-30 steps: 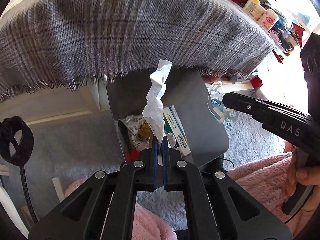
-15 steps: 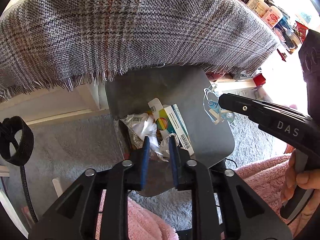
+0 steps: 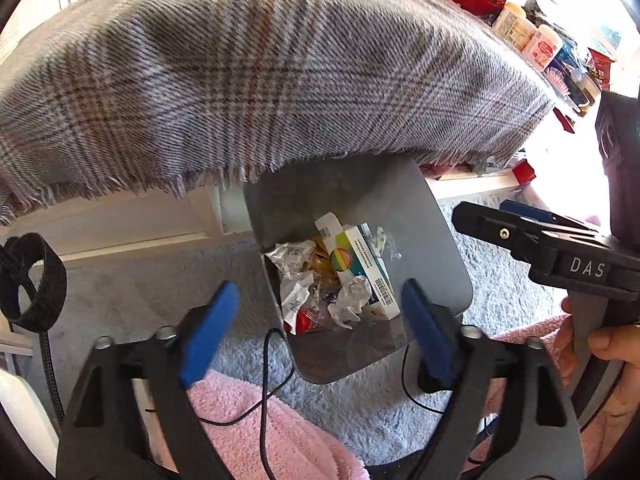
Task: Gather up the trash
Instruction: 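Carry the tissue and wrapper over the bin and open both grippers, then grasp the white-green medicine packet with the left gripper while the right grasps folded white paper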
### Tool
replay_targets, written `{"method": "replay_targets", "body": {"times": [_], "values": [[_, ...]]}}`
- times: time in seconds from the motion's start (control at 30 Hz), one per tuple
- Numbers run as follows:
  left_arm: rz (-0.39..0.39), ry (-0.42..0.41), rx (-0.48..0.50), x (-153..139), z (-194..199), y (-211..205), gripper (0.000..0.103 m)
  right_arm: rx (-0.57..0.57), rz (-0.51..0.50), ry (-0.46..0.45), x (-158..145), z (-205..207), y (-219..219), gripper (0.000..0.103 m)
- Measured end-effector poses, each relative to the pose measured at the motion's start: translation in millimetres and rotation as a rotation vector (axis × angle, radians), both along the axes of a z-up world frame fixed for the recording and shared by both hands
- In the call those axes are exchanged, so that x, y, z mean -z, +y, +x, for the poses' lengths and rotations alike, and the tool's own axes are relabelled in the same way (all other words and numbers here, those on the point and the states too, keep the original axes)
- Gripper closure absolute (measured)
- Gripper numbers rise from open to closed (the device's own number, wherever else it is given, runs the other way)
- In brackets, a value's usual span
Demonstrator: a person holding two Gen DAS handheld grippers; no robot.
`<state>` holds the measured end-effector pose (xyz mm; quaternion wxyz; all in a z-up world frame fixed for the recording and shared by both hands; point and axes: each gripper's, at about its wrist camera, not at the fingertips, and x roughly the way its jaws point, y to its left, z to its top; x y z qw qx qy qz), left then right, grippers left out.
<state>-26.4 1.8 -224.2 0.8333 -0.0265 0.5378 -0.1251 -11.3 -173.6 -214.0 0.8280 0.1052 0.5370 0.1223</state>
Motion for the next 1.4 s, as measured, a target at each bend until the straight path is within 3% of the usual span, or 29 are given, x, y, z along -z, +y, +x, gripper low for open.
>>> {"method": "replay_targets", "body": {"times": [0.1, 0.33, 0.47, 0.8, 1.03, 1.4], "values": [[-0.002, -0.025, -0.017, -12, -1, 9, 0.008, 0.001, 0.025, -0.008, -6, 0, -3, 0.003], [-0.009, -0.095, -0.057, -47, 2, 32, 0.008, 0.015, 0.092, -0.038, -35, 4, -9, 0.003], [-0.011, -0.125, -0.094, -66, 12, 45, 0.008, 0.007, 0.077, -0.069, -63, 18, -10, 0.003], [0.024, -0.199, -0.148, -120, 77, 80, 0.008, -0.029, 0.048, -0.199, -143, 99, 12, 0.003], [0.089, -0.244, -0.168, -142, 133, 86, 0.008, -0.056, 0.048, -0.187, -154, 167, 42, 0.003], [0.081, -0.241, -0.157, -131, 196, 88, 0.008, -0.075, 0.115, -0.159, -145, 250, 107, 0.003]]}}
